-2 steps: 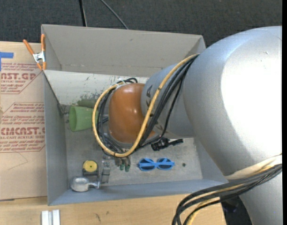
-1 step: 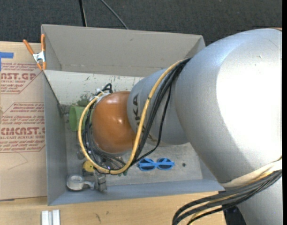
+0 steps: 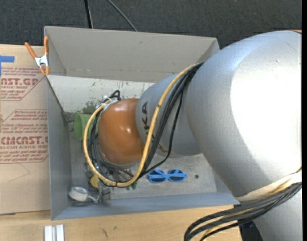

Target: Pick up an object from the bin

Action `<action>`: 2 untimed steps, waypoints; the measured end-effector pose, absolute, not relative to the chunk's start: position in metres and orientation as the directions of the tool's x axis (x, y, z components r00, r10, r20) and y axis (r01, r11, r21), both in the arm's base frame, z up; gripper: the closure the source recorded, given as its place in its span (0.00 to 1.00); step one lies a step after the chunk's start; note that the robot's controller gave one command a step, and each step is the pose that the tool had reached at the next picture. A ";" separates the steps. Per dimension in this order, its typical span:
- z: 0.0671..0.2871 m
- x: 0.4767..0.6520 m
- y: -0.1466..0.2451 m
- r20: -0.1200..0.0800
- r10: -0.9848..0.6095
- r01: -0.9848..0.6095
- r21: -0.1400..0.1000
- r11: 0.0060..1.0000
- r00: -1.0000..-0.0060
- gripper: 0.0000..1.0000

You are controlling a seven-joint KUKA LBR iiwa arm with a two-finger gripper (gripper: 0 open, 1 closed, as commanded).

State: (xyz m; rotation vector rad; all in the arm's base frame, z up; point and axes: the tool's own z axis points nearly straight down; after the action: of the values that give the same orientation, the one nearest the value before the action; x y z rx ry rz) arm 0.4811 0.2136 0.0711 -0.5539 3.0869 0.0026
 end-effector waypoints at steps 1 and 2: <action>0.220 0.527 0.219 -0.012 -0.340 -0.340 0.000 0.940 -0.940 1.00; 0.125 0.496 0.186 0.009 -0.262 -0.262 -0.001 0.965 -0.965 1.00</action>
Offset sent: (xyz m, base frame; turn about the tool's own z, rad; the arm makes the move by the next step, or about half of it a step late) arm 0.0430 0.0043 0.1443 0.0069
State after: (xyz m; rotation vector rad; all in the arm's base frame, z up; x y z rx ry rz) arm 0.4957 0.1860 0.1253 -0.4161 3.1228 -0.0027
